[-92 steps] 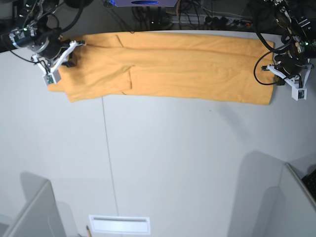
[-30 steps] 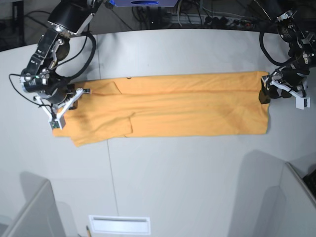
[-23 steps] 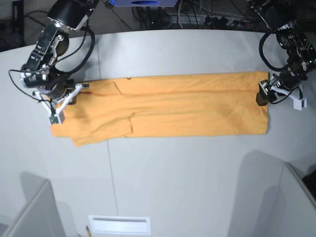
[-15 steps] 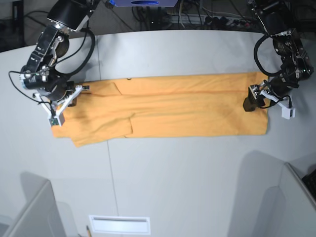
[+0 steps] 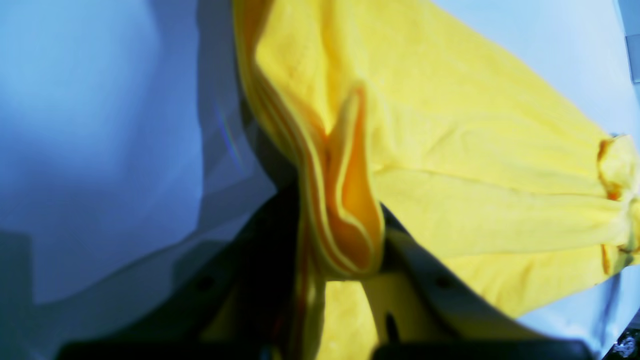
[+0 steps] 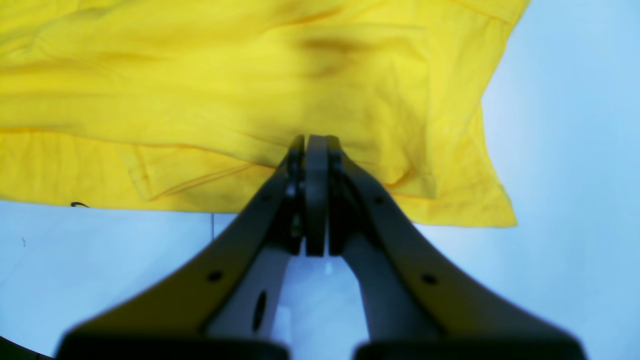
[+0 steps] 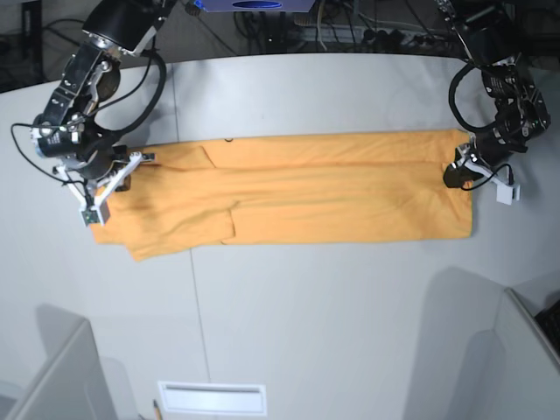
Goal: Fold the T-shirt properly
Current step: 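Pull the strip ends apart with both grippers to straighten it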
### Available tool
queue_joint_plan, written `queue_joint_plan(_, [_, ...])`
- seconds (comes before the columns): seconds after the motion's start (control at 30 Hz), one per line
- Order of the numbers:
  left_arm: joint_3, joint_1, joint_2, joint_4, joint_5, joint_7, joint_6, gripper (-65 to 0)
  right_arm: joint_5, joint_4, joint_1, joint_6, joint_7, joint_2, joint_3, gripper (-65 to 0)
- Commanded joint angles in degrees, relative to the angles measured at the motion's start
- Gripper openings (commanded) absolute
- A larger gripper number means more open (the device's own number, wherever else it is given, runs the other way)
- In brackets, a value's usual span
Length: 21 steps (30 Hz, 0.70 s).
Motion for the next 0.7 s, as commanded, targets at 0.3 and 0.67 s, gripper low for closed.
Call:
queue_joint_plan(0.3, [-6.5, 1.7, -8.2, 5.2, 2.9, -1.6, 1.0, -65.0, 4.7, 1.3, -1.4, 0.2, 0.8, 0.3, 0.2, -65.0])
queue_joint_plan(0.67, [-5.2, 12.5, -7.0, 26.5, 4.1, -2.1, 1.2, -65.0, 8.8, 1.3, -2.5, 0.2, 0.7, 0.3, 0.3, -65.0])
